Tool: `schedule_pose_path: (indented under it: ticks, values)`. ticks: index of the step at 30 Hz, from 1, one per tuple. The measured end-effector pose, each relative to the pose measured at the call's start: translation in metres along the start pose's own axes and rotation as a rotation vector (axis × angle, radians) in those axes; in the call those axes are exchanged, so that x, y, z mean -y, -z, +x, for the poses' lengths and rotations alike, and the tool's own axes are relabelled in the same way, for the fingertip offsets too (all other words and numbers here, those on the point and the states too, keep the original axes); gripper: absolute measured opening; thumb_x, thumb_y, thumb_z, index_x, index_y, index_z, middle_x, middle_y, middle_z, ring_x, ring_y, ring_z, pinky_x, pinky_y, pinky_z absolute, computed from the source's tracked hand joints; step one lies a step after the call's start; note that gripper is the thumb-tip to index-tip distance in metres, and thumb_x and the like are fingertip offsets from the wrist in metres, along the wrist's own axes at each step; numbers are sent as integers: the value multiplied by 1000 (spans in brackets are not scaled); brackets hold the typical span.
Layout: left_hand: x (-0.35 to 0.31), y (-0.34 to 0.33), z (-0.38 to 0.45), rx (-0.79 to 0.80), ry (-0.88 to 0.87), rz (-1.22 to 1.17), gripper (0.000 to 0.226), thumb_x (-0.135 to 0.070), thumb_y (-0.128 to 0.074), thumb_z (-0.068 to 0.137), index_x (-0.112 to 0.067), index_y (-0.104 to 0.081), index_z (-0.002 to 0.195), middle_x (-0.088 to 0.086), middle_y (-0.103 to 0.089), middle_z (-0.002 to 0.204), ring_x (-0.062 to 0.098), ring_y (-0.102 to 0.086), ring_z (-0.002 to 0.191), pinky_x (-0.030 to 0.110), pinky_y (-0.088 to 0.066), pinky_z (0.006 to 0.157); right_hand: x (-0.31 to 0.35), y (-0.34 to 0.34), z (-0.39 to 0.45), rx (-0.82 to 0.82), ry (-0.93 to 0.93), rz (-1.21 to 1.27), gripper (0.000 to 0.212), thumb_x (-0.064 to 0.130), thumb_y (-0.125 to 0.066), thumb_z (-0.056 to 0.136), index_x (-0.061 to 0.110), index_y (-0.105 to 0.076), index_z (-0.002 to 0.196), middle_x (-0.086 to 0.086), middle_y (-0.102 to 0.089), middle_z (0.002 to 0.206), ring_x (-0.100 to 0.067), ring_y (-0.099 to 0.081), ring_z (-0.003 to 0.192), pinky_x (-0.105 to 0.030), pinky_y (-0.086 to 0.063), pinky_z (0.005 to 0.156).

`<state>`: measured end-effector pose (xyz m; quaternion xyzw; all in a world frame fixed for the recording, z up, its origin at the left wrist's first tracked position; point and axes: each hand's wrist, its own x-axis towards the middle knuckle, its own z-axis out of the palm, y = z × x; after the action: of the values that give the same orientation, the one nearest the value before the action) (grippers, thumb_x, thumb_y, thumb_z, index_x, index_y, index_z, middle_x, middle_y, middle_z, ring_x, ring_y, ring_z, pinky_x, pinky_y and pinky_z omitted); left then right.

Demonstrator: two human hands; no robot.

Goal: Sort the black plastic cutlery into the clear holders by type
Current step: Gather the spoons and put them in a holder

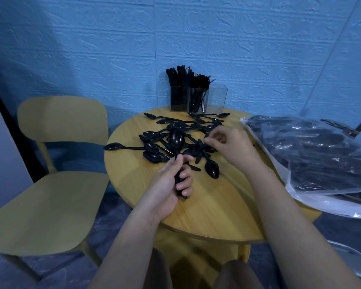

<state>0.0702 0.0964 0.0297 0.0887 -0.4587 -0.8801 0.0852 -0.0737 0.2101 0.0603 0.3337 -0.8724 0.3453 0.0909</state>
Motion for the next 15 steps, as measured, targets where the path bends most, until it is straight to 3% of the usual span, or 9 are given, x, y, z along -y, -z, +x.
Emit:
schedule_pose_path:
  ticks: [4, 8, 11, 15]
  values:
    - [2, -3, 1, -22, -29, 54, 25, -27, -40, 100, -6, -53, 104, -1, -38, 58, 9, -32, 43, 21, -33, 40, -7, -18, -1, 214, -170, -181, 36, 53, -59, 86, 17, -61, 86, 1, -60, 82, -14, -57, 76, -27, -48, 63]
    - [2, -2, 1, -21, -32, 76, 25, -27, -40, 100, -6, -53, 105, -1, -42, 59, 10, -35, 45, 22, -36, 42, 2, -24, 7, 283, -225, -174, 19, 36, -64, 88, 18, -61, 86, 0, -59, 86, -14, -55, 75, -23, -42, 56]
    - [2, -2, 1, -25, -30, 88, 25, -27, -40, 100, -6, -54, 106, 0, -43, 59, 10, -36, 46, 22, -36, 43, 1, -22, 8, 259, -280, -23, 12, 27, -65, 88, 18, -63, 79, 2, -61, 84, -8, -53, 71, -20, -39, 55]
    - [1, -3, 1, -36, -20, 114, 25, -27, -41, 100, -7, -55, 104, 0, -43, 59, 10, -37, 47, 22, -37, 45, -6, -10, 7, 122, -343, 163, 8, 23, -66, 87, 18, -62, 82, 3, -61, 82, -13, -56, 79, -20, -41, 58]
